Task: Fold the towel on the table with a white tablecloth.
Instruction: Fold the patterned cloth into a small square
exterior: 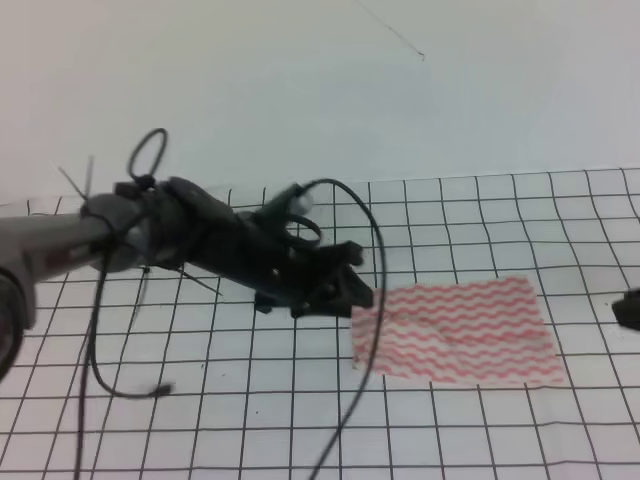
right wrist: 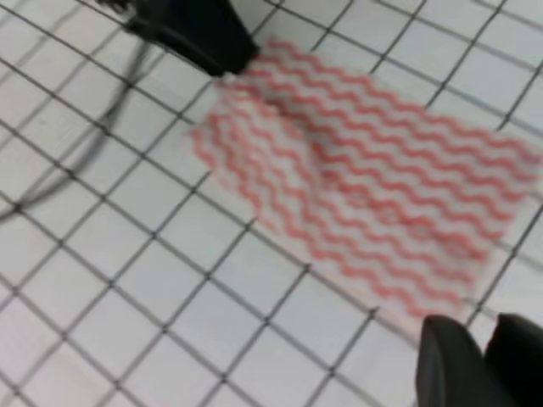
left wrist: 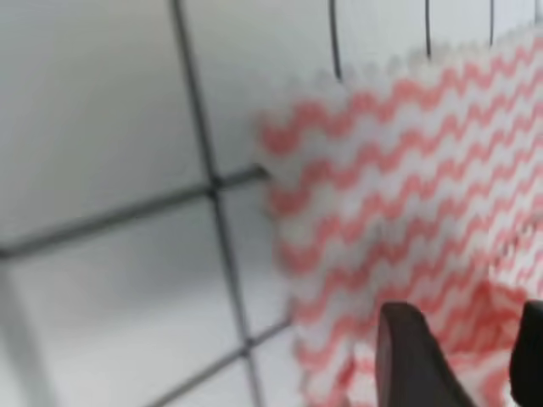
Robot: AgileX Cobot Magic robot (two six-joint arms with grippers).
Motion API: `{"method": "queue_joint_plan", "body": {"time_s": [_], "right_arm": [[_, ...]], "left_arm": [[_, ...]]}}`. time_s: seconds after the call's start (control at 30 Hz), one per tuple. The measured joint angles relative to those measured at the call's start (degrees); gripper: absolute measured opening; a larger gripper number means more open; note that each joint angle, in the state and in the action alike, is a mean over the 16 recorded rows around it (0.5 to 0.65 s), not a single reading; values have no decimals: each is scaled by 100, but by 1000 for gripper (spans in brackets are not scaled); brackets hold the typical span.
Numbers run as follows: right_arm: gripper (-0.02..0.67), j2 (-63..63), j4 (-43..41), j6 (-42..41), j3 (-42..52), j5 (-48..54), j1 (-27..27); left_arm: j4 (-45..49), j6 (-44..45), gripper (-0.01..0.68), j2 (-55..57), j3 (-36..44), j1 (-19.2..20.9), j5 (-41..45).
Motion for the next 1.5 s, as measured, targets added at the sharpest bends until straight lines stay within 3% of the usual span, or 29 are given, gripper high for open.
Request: {"method": "queue_joint_plan", "body": {"time_s": [0.33,0.77,0.97,1.3,1.5], "right_arm": [[113,1589,-782,-781,-1307,94,180],[136,2949,-1528,-424,-1994,369,466],[162,3427,-1925,-58,-2523,623,543],[185,4179,-2416,88,-3273,1088,553],[186,4466,-2494,21,-3362,1017,558]], "left_arm": [[-78,730,243,-326,-132,516,1182],[-152,2033,75,-912,-146,814,2564],[83,2170,12,-1520,42,785,2134],[317,2192,0,-2762,885,550,657],[92,2496,0,-3039,1236,482,255]]}}
